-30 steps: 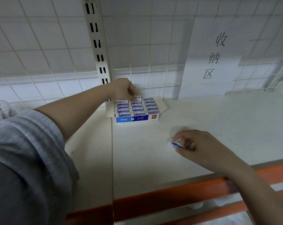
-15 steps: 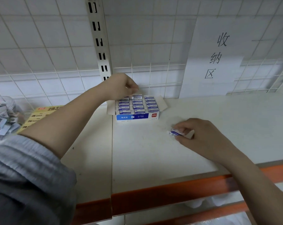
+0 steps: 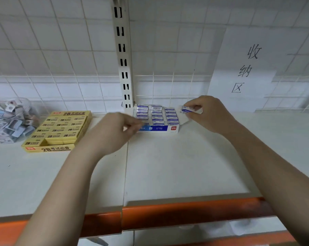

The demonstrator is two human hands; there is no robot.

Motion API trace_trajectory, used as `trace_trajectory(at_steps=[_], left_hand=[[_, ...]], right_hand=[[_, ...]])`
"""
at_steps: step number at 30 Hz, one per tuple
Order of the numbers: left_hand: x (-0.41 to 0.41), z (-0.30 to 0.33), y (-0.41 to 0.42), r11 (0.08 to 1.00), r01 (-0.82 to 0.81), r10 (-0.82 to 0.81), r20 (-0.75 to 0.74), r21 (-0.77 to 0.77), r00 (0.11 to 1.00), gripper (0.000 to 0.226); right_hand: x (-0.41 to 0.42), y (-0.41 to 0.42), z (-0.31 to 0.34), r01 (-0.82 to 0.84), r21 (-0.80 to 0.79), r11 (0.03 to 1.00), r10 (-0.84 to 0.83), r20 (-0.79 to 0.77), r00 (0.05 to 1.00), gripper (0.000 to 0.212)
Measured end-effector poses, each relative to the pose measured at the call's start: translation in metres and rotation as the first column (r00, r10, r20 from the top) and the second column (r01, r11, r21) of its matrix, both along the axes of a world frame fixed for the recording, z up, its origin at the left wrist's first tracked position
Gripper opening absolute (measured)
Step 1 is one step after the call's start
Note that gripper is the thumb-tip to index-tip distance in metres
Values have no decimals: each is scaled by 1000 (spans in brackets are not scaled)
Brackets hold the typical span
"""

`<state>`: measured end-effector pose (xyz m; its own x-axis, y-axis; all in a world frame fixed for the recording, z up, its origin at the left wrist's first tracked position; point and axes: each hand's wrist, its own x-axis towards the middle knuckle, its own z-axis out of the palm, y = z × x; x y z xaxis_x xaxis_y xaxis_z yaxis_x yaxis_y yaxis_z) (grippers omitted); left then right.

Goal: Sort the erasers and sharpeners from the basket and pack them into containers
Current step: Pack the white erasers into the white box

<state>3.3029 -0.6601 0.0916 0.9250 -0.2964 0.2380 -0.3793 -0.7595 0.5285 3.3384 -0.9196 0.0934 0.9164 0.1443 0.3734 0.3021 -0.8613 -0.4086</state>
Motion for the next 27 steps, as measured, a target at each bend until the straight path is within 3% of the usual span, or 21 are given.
trace_trajectory(at_steps=[10,27], left_hand=[[-53,-63,0,995,23,-11,127,-96,992,22],[-26,-54,12,993,-99,107,149,-56,983,23]], right_hand=[[54,19,-3,-52,-74,996,44,-109,993,24],[78,25,-15,-86,-69,994,69,-218,973,28]])
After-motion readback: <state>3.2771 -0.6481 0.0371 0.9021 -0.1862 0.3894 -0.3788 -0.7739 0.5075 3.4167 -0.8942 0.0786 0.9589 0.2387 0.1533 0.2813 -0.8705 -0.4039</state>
